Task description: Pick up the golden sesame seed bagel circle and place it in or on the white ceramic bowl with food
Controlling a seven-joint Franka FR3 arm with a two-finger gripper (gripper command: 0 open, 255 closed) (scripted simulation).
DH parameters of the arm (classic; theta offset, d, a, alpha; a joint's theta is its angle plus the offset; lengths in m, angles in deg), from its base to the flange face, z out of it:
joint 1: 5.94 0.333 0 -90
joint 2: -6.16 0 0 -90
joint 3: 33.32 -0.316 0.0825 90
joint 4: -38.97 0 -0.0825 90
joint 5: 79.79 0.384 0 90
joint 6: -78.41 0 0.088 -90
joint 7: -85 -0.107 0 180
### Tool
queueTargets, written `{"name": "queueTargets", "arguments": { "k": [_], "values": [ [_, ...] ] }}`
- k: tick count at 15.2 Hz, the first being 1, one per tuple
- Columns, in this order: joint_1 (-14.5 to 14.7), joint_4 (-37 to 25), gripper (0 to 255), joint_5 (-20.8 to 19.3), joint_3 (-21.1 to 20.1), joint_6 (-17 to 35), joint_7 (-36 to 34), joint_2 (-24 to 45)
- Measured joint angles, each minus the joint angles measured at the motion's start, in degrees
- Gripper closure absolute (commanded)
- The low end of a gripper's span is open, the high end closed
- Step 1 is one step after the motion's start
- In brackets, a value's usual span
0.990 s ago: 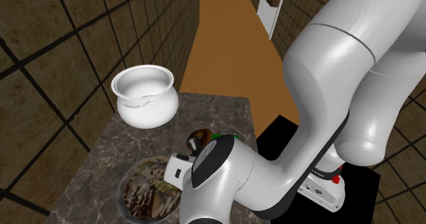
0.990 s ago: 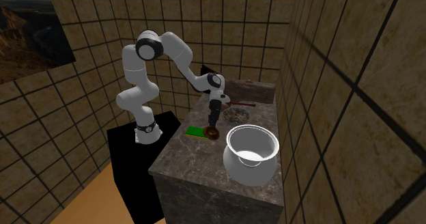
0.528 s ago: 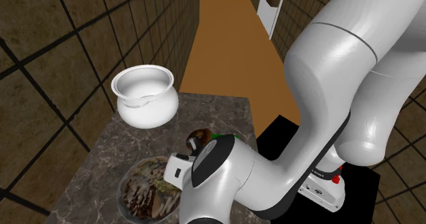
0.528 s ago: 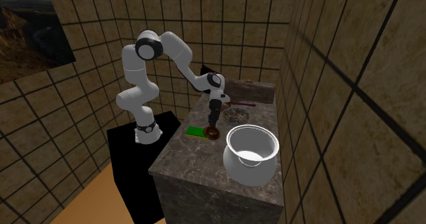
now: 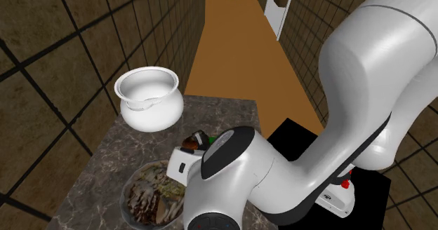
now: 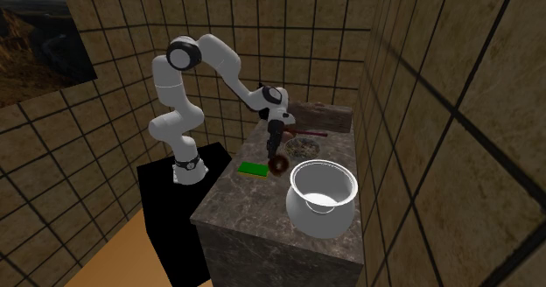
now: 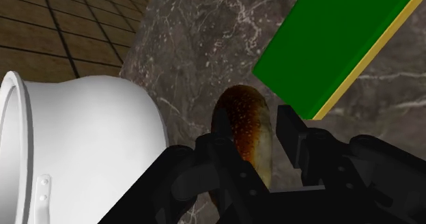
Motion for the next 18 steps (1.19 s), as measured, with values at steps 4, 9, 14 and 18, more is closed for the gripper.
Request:
{"name": "queueTargets", "arguments": {
  "k": [4,9,14,18],
  "values": [
    [-0.1,-0.7,255,2.4,-0.1,-0.2,3.2,-3.2],
    [-0.1,-1.5,255,5.2,0.3,-0.5,7.1,-7.0],
    [0.2,-2.3,255,7.8,1.2,-0.9,11.3,-10.9],
    [0.5,-3.4,255,9.4,2.1,-1.7,14.4,-13.4]
  ]
}}
